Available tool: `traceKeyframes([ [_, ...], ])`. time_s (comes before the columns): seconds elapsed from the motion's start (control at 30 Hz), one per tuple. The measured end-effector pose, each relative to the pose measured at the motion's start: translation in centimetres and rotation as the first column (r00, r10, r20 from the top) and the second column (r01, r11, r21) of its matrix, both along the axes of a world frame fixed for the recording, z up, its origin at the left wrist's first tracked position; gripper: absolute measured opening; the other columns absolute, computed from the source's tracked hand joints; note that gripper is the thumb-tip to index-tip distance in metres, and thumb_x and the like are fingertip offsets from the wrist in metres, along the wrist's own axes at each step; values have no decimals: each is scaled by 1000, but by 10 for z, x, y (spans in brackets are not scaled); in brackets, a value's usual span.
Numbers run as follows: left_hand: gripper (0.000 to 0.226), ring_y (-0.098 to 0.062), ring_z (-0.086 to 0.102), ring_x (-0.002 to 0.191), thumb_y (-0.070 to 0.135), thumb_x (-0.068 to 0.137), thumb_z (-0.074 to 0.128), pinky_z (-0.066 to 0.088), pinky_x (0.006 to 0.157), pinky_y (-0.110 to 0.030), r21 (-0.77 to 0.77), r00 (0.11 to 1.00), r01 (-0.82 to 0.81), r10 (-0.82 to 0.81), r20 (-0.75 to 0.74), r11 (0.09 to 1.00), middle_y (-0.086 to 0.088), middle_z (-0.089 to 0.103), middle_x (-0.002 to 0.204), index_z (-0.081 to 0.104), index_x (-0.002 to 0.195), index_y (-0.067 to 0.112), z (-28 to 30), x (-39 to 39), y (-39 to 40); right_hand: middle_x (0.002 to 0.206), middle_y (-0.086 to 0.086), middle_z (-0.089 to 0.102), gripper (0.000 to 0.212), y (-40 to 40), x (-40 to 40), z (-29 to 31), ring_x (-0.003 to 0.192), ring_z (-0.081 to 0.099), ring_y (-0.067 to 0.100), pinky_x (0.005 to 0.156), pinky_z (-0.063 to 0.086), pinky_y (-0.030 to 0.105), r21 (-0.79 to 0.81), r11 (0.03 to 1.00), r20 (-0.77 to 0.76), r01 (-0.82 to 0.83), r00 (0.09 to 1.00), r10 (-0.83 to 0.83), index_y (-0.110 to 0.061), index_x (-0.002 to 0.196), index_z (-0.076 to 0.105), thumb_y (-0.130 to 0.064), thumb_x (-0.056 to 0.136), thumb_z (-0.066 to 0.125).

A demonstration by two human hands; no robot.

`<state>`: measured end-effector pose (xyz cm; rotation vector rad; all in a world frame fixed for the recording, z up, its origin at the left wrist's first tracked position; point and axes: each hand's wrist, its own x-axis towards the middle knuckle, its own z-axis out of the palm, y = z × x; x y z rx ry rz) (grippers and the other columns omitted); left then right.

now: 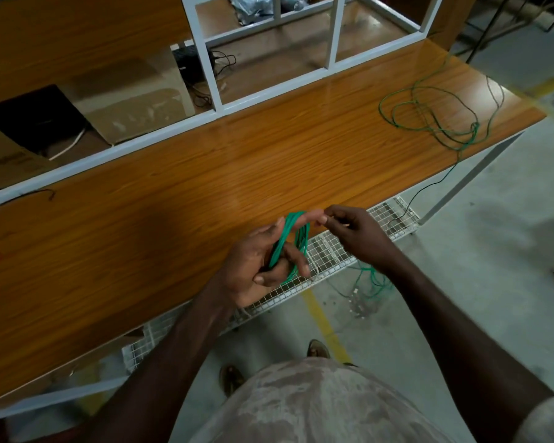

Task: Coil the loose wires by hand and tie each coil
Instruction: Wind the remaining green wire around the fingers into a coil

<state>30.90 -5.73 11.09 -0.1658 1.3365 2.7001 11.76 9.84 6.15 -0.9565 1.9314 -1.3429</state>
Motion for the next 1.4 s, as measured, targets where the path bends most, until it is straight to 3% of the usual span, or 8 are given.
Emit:
traceKeyframes([
  [0.23,54,-2,38,38,40,116,23,18,36,-19,-44,972,-224,220,-76,974,-17,72,132,43,161,16,27,-13,-20,75,12,54,26,7,24,-9,70,58,27,69,54,45,-1,988,254,-158,955,153,-4,109,70,-25,112,55],
  [0.5,53,-26,78,87,40,117,22,47,53,-19,-169,888,-455,430,-165,874,-4,57,157,26,167,20,45,-47,-28,88,28,68,35,10,72,-1,84,65,33,83,50,45,-19,946,417,-323,858,301,-7,127,65,-30,117,41],
  [0.63,52,-27,77,107,37,118,29,64,61,-29,-688,896,-413,403,-188,596,-2,47,164,23,169,27,15,-60,-27,75,23,55,37,9,82,13,63,46,34,65,41,39,-82,908,450,-411,798,402,-3,129,65,-29,117,41],
  [0.77,55,-11,71,68,49,114,31,56,56,-26,-955,981,-103,190,-50,279,3,70,135,30,166,31,-22,-49,-22,67,13,46,28,15,59,36,56,35,26,54,33,33,-79,895,336,-440,833,439,-6,111,72,-27,113,53],
  [0.87,47,-16,48,44,38,117,35,40,44,-25,-896,977,-48,209,50,441,16,80,93,42,162,25,-35,-31,-17,66,8,41,20,24,25,44,56,35,20,52,32,29,-56,959,211,-278,935,284,-9,95,70,-24,107,64],
  [0.97,40,-15,35,38,37,116,34,27,39,-25,-742,986,-2,124,109,671,-6,82,98,50,153,34,-36,-18,-11,68,4,35,19,28,0,43,58,30,16,52,28,30,-61,995,154,-80,984,88,-3,99,62,-19,110,59],
  [1.2,48,-19,22,37,38,117,26,19,38,-31,-482,991,86,-24,135,872,-26,76,88,51,156,24,-25,-8,-1,73,15,50,14,6,-8,35,61,43,28,58,43,52,-36,999,-226,-27,974,19,-27,99,60,-34,111,58],
  [1.4,54,-12,17,33,35,117,21,16,36,-22,-128,998,49,-45,34,991,-18,73,74,48,158,13,-9,-1,-9,82,21,56,25,2,0,18,73,54,40,66,50,60,-36,995,-182,-95,979,87,-22,98,61,-43,110,54],
])
